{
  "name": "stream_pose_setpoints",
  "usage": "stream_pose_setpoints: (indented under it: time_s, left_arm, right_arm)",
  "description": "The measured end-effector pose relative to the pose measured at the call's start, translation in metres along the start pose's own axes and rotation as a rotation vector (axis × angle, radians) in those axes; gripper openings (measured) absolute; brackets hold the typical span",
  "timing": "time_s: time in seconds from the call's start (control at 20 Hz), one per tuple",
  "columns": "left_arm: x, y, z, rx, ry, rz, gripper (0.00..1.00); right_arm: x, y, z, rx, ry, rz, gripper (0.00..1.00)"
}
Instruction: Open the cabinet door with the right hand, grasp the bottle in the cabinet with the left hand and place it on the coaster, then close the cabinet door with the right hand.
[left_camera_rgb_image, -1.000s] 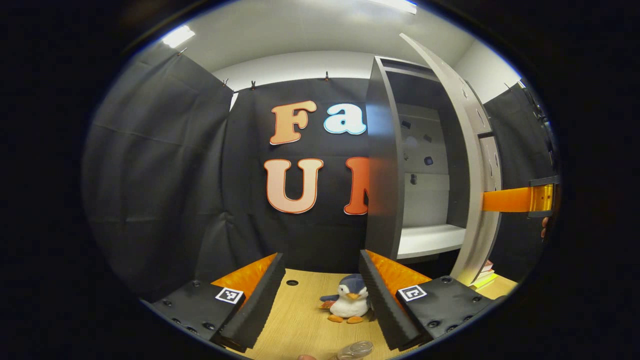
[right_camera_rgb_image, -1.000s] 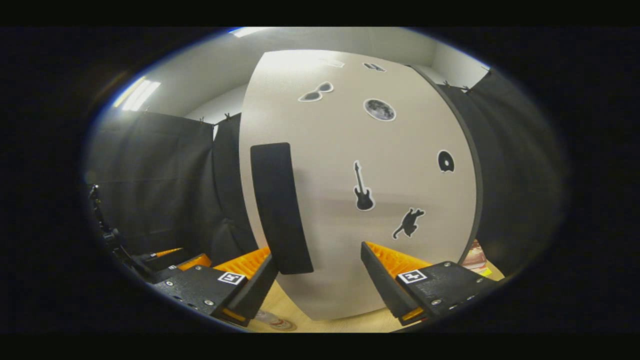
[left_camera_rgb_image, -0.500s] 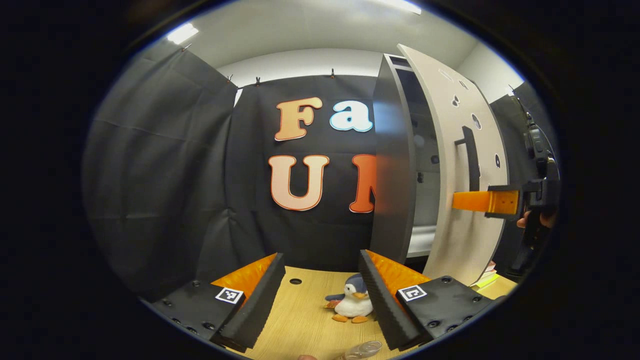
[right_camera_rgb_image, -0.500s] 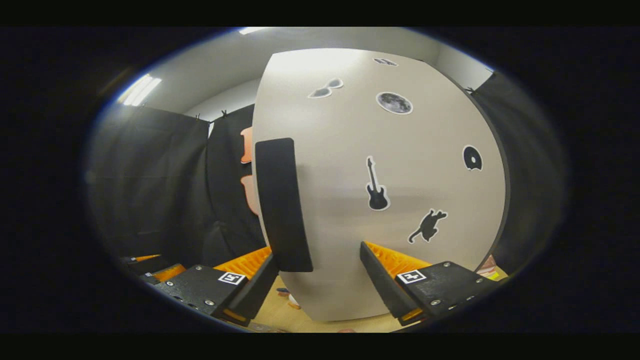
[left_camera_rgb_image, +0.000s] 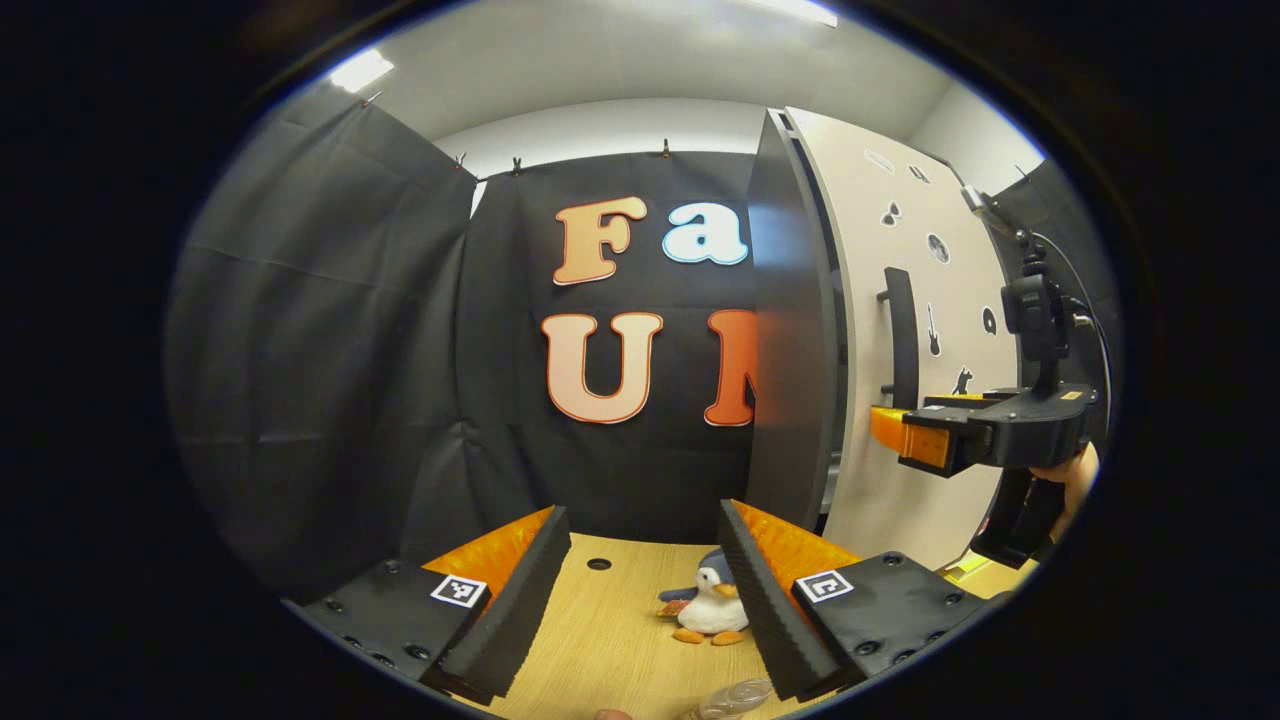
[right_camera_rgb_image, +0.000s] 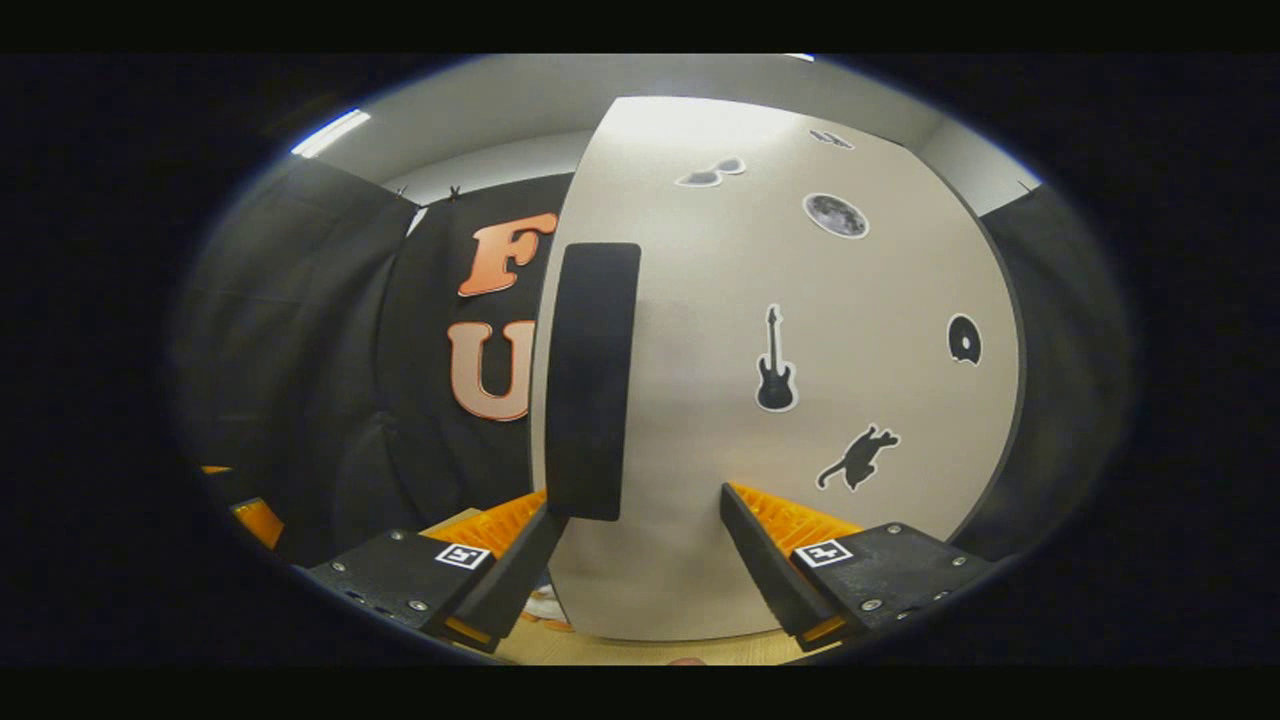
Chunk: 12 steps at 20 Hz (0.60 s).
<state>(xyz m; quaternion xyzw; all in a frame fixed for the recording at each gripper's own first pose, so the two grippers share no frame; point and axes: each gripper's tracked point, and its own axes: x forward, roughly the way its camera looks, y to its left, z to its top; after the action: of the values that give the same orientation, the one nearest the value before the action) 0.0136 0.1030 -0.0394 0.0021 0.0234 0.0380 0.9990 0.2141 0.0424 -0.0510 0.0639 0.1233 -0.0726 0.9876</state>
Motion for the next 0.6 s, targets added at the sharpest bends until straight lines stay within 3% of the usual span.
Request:
stream_pose_setpoints:
  time_s: [0.6]
  left_arm:
    - [-0.001,0.005,0.0,0.015,0.007,0.006,0.96]
  right_arm:
    - [0.023,-0.011,-0.008,0.047,0.008,-0.036,0.94]
